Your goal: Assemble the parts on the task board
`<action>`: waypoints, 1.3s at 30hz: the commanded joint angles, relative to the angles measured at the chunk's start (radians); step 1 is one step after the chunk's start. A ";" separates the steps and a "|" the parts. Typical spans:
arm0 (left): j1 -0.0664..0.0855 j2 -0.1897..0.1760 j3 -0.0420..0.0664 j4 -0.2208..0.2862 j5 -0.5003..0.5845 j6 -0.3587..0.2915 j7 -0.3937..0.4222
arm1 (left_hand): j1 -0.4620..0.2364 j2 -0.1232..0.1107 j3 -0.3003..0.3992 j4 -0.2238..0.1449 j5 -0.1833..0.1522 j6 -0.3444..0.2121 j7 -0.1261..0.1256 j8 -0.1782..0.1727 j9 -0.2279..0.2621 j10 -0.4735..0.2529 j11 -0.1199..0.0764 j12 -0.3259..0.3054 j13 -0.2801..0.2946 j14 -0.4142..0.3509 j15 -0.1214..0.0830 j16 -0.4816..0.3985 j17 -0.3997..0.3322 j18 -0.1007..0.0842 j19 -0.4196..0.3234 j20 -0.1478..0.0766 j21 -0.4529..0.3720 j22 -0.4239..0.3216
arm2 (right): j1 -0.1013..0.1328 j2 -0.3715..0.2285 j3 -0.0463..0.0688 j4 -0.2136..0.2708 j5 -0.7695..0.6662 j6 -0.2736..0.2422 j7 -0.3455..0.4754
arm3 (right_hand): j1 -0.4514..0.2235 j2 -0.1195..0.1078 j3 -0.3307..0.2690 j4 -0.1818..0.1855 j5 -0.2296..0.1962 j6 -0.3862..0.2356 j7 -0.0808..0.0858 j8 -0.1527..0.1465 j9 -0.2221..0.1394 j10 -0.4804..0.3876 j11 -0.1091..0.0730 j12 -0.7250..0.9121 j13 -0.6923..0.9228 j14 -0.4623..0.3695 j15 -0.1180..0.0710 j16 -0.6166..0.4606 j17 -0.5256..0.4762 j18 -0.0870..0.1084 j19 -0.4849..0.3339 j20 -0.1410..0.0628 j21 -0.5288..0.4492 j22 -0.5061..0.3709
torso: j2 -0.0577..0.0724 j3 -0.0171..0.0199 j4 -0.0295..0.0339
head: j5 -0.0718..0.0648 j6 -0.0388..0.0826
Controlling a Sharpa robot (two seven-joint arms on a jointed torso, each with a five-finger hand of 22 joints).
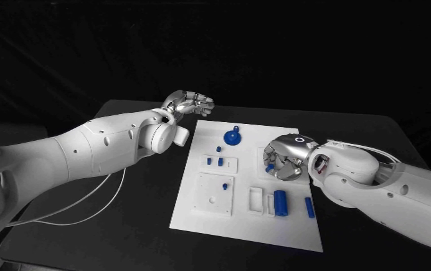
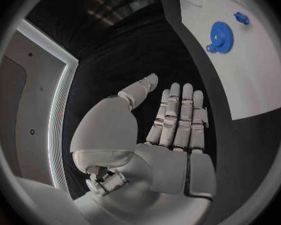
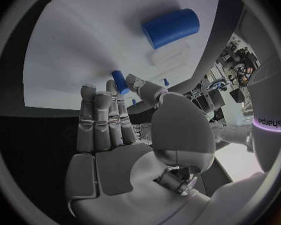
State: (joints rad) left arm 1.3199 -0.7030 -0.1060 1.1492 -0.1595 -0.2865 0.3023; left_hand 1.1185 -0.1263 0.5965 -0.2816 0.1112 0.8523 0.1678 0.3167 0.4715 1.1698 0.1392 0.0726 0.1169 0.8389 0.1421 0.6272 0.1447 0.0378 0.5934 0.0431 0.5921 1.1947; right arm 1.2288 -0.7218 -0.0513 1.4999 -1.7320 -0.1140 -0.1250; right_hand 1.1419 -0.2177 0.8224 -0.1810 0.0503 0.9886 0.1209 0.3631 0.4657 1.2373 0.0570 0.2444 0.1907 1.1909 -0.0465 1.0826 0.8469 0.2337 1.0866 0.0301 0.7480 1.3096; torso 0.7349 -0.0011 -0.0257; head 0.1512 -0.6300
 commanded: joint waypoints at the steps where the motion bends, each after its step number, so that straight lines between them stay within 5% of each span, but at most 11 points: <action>1: 0.002 0.002 0.001 0.001 0.005 0.010 0.008 | -0.002 0.005 -0.006 0.002 0.000 -0.007 0.002 0.004 0.002 -0.005 -0.001 -0.002 -0.001 -0.001 0.006 -0.005 0.001 0.016 0.002 0.004 -0.005 0.002 | -0.002 0.002 0.000 0.005 -0.026 -0.021 -0.010 | 0.000 0.021 0.010 0.005 -0.002 0.016 -0.002 0.011 0.007 0.016 -0.003 0.010 0.008 0.007 -0.009 0.010 -0.001 0.028 0.012 -0.002 0.011 0.018 | 0.000 0.0006 0.0000 | 0.000 -0.001; 9: 0.002 0.003 0.001 0.000 0.005 0.010 0.008 | -0.002 0.005 -0.005 0.002 0.000 -0.007 0.002 0.004 0.002 -0.005 -0.001 -0.002 -0.002 -0.001 0.006 -0.006 0.002 0.017 0.002 0.004 -0.005 0.002 | -0.002 -0.016 0.001 0.036 -0.044 -0.086 -0.029 | 0.007 0.024 0.048 0.010 -0.002 0.041 -0.015 0.028 0.028 0.033 -0.019 0.042 0.044 0.034 -0.025 0.031 0.007 0.028 0.041 -0.020 0.036 0.017 | 0.000 0.0004 0.0005 | 0.001 -0.001; 16: 0.002 0.005 0.001 0.000 0.005 0.010 0.008 | -0.002 0.006 -0.005 0.002 0.001 -0.007 0.002 0.004 0.002 -0.005 -0.001 -0.002 -0.002 -0.001 0.006 -0.007 0.002 0.017 0.003 0.004 -0.005 0.002 | -0.003 -0.016 0.034 0.086 -0.024 -0.167 -0.011 | 0.006 0.018 0.059 0.014 -0.002 0.044 -0.017 0.030 0.035 0.031 -0.021 0.048 0.056 0.038 -0.027 0.032 0.006 0.028 0.047 -0.024 0.040 0.016 | 0.000 0.0006 0.0002 | 0.006 -0.001; 22: 0.002 0.007 0.001 0.001 0.005 0.012 0.008 | -0.002 0.006 -0.005 0.003 0.001 -0.007 0.002 0.004 0.002 -0.005 -0.001 -0.002 -0.002 -0.001 0.006 -0.007 0.003 0.017 0.003 0.004 -0.006 0.002 | -0.015 0.017 0.036 0.119 0.009 -0.212 0.015 | 0.008 0.015 0.065 0.015 -0.002 0.046 -0.018 0.031 0.039 0.030 -0.022 0.052 0.063 0.041 -0.029 0.032 0.006 0.028 0.051 -0.027 0.043 0.015 | 0.000 0.0006 0.0005 | 0.010 -0.003; 34: 0.002 0.011 0.001 0.000 0.005 0.009 0.007 | -0.002 0.007 -0.006 0.003 0.001 -0.008 0.002 0.004 0.002 -0.006 -0.001 -0.002 -0.002 0.000 0.006 -0.009 0.004 0.017 0.004 0.004 -0.006 0.003 | -0.051 0.131 0.035 0.151 0.034 -0.178 0.040 | 0.006 0.021 0.062 0.012 -0.002 0.043 -0.018 0.030 0.043 0.025 -0.022 0.053 0.070 0.044 -0.029 0.031 0.004 0.028 0.054 -0.030 0.045 0.014 | 0.000 -0.0009 0.0018 | 0.024 -0.008; 39: 0.002 0.013 0.001 0.000 0.005 0.010 0.008 | -0.001 0.007 -0.006 0.002 0.001 -0.008 0.002 0.004 0.002 -0.006 -0.001 -0.002 -0.002 0.000 0.006 -0.009 0.004 0.018 0.004 0.004 -0.006 0.003 | -0.059 0.159 0.025 0.143 0.007 -0.160 0.040 | 0.005 0.026 0.059 0.007 -0.002 0.042 -0.017 0.029 0.045 0.023 -0.021 0.054 0.073 0.044 -0.028 0.029 0.004 0.028 0.053 -0.031 0.045 0.013 | 0.000 -0.0024 0.0013 | 0.024 -0.008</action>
State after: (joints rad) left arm 1.3200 -0.6924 -0.1059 1.1473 -0.1595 -0.2862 0.3019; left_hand 1.1185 -0.1263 0.5965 -0.2816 0.1113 0.8524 0.1678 0.3167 0.4720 1.1699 0.1391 0.0726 0.1163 0.8389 0.1421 0.6234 0.1475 0.0378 0.5933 0.0431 0.5921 1.1963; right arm 1.1739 -0.5657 -0.0247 1.6464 -1.7036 -0.2972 -0.0997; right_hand 1.1399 -0.2002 0.8812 -0.1691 0.0465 1.0299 0.1038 0.3900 0.4939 1.2634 0.0409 0.2936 0.2629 1.2262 -0.0729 1.1114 0.8520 0.2317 1.1294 0.0050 0.7870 1.3088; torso 0.7347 -0.0021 -0.0244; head 0.1738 -0.6381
